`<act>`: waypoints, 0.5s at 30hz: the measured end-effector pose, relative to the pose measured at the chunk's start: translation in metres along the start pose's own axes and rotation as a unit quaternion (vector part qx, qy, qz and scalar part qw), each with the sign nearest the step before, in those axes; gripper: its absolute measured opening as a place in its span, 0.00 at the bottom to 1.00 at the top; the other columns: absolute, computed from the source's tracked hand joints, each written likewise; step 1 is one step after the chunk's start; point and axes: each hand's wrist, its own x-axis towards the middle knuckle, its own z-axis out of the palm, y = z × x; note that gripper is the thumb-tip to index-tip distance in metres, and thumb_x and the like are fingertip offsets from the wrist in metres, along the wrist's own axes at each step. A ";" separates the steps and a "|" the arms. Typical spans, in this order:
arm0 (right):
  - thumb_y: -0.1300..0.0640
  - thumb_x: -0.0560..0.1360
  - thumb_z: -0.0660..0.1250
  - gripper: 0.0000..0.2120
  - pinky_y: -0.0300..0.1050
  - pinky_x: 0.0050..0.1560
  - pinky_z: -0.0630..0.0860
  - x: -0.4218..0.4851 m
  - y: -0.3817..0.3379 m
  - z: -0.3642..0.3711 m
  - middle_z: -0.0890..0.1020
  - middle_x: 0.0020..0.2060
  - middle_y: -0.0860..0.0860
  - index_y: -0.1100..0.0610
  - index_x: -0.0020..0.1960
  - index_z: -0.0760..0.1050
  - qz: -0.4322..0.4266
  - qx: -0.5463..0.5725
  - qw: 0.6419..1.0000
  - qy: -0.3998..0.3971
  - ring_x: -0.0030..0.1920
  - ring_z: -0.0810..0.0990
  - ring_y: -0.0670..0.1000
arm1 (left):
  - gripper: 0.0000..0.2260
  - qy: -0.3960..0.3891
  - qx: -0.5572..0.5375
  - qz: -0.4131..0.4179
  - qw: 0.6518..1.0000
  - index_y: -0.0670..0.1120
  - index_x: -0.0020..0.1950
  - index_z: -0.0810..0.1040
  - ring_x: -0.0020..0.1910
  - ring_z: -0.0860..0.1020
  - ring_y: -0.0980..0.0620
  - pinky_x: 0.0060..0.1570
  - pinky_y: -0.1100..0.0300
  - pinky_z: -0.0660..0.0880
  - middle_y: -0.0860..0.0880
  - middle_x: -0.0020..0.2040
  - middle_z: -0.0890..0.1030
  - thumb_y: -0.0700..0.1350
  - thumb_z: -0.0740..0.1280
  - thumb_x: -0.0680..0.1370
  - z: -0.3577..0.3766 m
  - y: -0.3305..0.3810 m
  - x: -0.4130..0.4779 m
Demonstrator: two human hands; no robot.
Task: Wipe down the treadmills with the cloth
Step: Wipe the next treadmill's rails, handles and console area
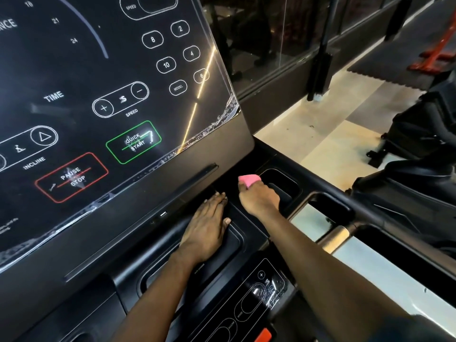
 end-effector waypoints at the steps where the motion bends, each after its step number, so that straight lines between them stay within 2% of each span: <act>1: 0.37 0.82 0.54 0.29 0.50 0.54 0.72 0.000 0.000 -0.001 0.82 0.57 0.58 0.60 0.66 0.73 0.000 -0.007 1.000 0.000 0.59 0.80 0.61 | 0.32 0.002 -0.002 0.000 1.000 0.43 0.81 0.58 0.81 0.53 0.50 0.77 0.59 0.40 0.46 0.81 0.59 0.59 0.42 0.82 0.000 0.000 0.001; 4: 0.36 0.81 0.56 0.31 0.49 0.53 0.71 0.004 -0.015 -0.002 0.80 0.61 0.59 0.62 0.68 0.70 0.064 0.063 0.996 0.008 0.62 0.79 0.62 | 0.32 -0.001 -0.017 -0.001 1.000 0.43 0.81 0.58 0.81 0.52 0.51 0.78 0.59 0.41 0.46 0.81 0.59 0.59 0.43 0.82 0.000 0.000 0.000; 7: 0.38 0.81 0.57 0.40 0.54 0.65 0.72 0.014 -0.028 0.001 0.71 0.72 0.65 0.70 0.76 0.54 0.121 0.130 0.984 0.023 0.68 0.74 0.66 | 0.33 -0.004 -0.022 0.001 1.000 0.43 0.81 0.59 0.81 0.52 0.51 0.78 0.59 0.41 0.46 0.81 0.59 0.60 0.42 0.81 -0.001 -0.001 0.001; 10: 0.40 0.82 0.56 0.44 0.54 0.69 0.69 0.023 -0.033 0.000 0.64 0.75 0.68 0.73 0.77 0.42 0.138 0.173 0.975 0.016 0.72 0.70 0.67 | 0.33 -0.004 -0.027 0.002 1.000 0.43 0.80 0.59 0.81 0.52 0.51 0.78 0.58 0.42 0.46 0.81 0.60 0.60 0.43 0.81 -0.001 -0.001 0.001; 12: 0.40 0.83 0.55 0.43 0.54 0.68 0.69 0.021 -0.030 -0.003 0.64 0.75 0.68 0.73 0.77 0.44 0.117 0.141 0.983 0.010 0.71 0.70 0.67 | 0.34 -0.009 -0.026 -0.002 1.000 0.43 0.81 0.59 0.81 0.52 0.51 0.78 0.58 0.41 0.46 0.81 0.59 0.60 0.42 0.81 -0.001 0.000 0.001; 15: 0.39 0.84 0.52 0.34 0.53 0.62 0.72 0.004 -0.008 -0.005 0.76 0.67 0.64 0.68 0.73 0.60 0.007 0.017 1.000 -0.005 0.66 0.76 0.66 | 0.33 -0.012 -0.025 -0.005 1.000 0.43 0.81 0.58 0.81 0.52 0.51 0.79 0.56 0.42 0.47 0.81 0.58 0.60 0.42 0.81 -0.001 0.000 0.000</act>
